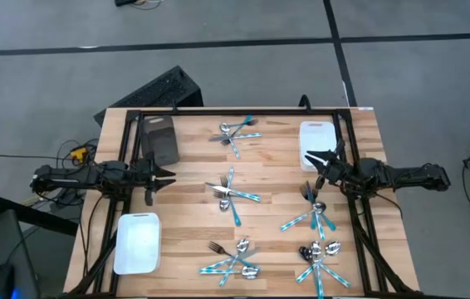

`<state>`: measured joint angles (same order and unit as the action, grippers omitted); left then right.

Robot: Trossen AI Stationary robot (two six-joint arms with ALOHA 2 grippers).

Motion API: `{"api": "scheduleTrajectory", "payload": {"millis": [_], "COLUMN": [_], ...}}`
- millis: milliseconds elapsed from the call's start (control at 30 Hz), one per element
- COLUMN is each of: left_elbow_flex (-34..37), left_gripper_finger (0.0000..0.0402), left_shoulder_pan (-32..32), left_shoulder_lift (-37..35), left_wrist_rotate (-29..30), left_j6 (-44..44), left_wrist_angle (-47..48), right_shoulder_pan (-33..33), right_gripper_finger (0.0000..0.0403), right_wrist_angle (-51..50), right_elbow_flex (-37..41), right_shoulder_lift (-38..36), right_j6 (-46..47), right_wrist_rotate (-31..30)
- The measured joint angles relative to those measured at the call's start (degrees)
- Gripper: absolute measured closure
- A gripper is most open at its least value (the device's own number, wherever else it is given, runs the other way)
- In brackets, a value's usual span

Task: Sort silverware by color (type)
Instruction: Put the blue white spoon into the right white bin

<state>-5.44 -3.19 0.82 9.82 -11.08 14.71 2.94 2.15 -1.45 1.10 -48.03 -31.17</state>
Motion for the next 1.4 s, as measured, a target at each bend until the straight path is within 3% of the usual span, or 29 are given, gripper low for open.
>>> {"api": "scheduleTrajectory", "payload": {"millis": [600, 1133, 1400], "left_elbow_flex": [0.07, 0.03, 0.03], "left_gripper_finger": [0.0306, 0.0306, 0.0306], "left_shoulder_pan": [-0.01, -0.01, -0.01], "left_shoulder_lift": [4.20, 7.19, 7.19], "left_wrist_rotate": [0.71, 13.69, 14.66], "left_j6": [-3.55, 0.82, -1.67], "left_wrist_angle": [-0.18, -0.20, -0.20], "right_shoulder_pan": [-0.46, -0.46, -0.46], "right_gripper_finger": [0.0308, 0.0308, 0.0308], "right_wrist_angle": [0.94, 0.20, 0.09], "right_elbow_flex": [0.04, -0.02, -0.02], "right_shoulder_lift": [0.00, 0.02, 0.00], "right_j6": [0.00, -0.01, 0.00], "right_wrist_rotate": [-1.96, -1.93, -1.89]}}
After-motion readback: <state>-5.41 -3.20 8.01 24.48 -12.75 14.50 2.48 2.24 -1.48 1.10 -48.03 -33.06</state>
